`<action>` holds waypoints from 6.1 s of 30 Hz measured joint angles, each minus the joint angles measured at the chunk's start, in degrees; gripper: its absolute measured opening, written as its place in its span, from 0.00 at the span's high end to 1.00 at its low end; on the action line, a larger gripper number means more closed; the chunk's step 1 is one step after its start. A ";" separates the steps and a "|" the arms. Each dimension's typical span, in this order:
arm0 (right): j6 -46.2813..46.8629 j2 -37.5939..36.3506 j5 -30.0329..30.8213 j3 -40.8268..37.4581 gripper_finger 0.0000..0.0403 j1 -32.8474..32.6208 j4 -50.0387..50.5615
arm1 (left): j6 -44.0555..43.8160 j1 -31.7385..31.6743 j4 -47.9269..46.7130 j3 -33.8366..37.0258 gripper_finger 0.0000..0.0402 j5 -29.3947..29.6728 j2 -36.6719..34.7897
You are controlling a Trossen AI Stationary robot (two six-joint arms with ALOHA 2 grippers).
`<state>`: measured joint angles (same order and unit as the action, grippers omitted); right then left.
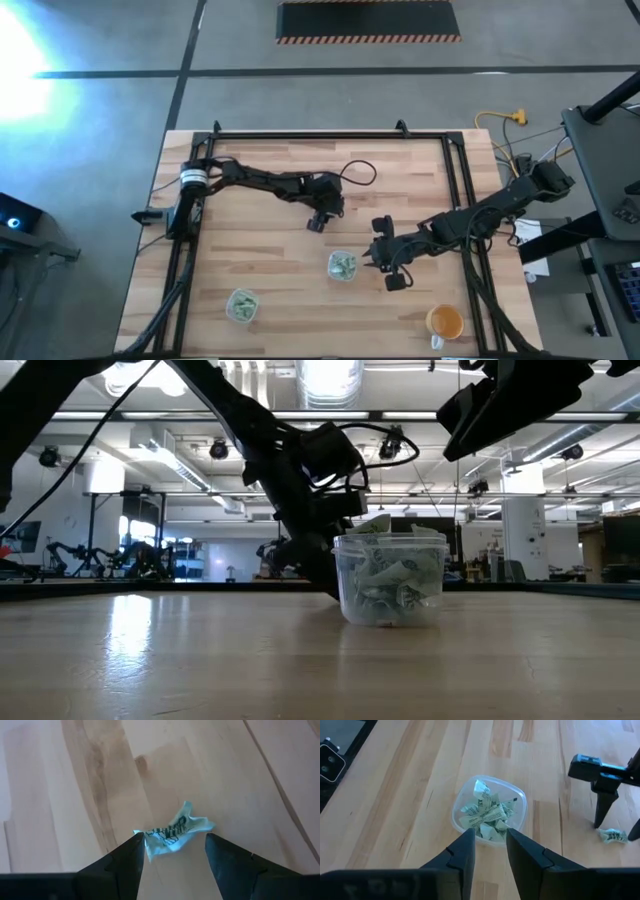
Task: Pick and place items into bin
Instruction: Put the light green packet into the top transparent bin, then return to Home Position
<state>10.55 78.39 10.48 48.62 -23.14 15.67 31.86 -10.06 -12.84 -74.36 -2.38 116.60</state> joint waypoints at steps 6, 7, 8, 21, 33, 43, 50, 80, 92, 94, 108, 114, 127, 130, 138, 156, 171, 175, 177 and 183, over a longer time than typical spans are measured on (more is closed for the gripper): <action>0.00 0.00 0.00 0.00 0.76 0.00 -0.02 | -1.38 -0.03 0.67 -0.98 0.54 -0.56 0.98; 0.00 0.00 0.00 0.00 0.77 0.00 -0.01 | -1.42 -0.01 0.53 -1.16 0.56 -0.62 1.02; 0.00 0.00 0.00 0.00 0.77 0.00 -0.01 | -1.46 -0.01 0.29 -1.37 0.58 -0.62 1.04; 0.00 0.00 0.00 0.00 0.80 0.02 0.01 | -3.67 0.04 -0.45 -2.12 0.99 2.09 0.43; 3.27 0.02 0.67 -0.02 0.81 0.00 6.37 | -9.03 1.44 -10.38 -1.03 1.00 3.37 -7.91; 7.56 0.07 4.74 -2.14 0.84 0.04 10.00 | -9.49 8.81 -9.24 2.03 1.00 2.98 -14.23; 8.14 0.07 4.90 -3.53 0.84 0.15 9.72 | -10.23 14.02 -3.01 4.01 1.00 2.65 -14.56; 8.59 0.00 6.25 -3.85 0.85 0.16 9.41 | -10.10 20.89 6.12 3.84 0.79 -0.73 -10.28; 8.52 0.00 6.27 -3.86 0.86 0.17 9.50 | -10.40 20.89 3.73 3.75 0.54 10.92 -15.36; 8.05 0.00 7.42 -3.85 0.86 0.15 9.87 | -10.92 20.80 1.49 3.90 0.53 12.55 -17.81; -5.10 -3.17 22.36 -0.14 0.85 -0.66 5.98 | -15.41 20.78 6.68 22.91 0.53 19.53 -48.95; -15.97 -6.32 22.54 -1.62 0.87 0.28 -1.88 | -16.52 20.56 20.88 38.17 0.53 20.32 -64.82; -22.99 -24.21 -11.56 -17.08 0.89 19.78 -24.98 | -16.68 20.52 25.88 53.47 0.53 24.18 -86.14; -20.24 -26.89 -12.28 -22.80 0.89 23.13 -31.99 | -16.55 20.55 25.76 55.94 0.53 25.44 -88.76; -14.97 -28.04 -12.52 -34.53 0.89 25.61 -47.51 | -18.01 20.52 25.59 62.94 0.53 29.49 -93.86; -12.86 -28.17 -12.00 -46.55 0.89 26.71 -65.41 | -21.28 20.52 21.07 72.52 0.53 29.52 -111.43; -13.96 -29.56 -25.81 -48.13 0.89 37.06 -67.05 | -22.15 20.34 13.43 72.14 0.53 29.49 -115.05; -16.52 -34.21 -26.01 -48.13 0.89 35.65 -66.53 | -23.63 20.34 11.77 72.02 0.53 29.45 -115.01; -17.05 -37.37 -26.03 -48.13 0.89 34.87 -64.86 | -23.98 20.34 11.31 71.94 0.53 29.47 -115.03; -17.14 -47.99 -25.51 -48.11 0.89 34.34 -53.24 | -24.00 20.34 11.26 71.94 0.53 29.45 -115.01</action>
<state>-6.59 30.40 -15.03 0.51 11.20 -37.57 7.86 10.28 -1.58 -2.42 27.07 1.58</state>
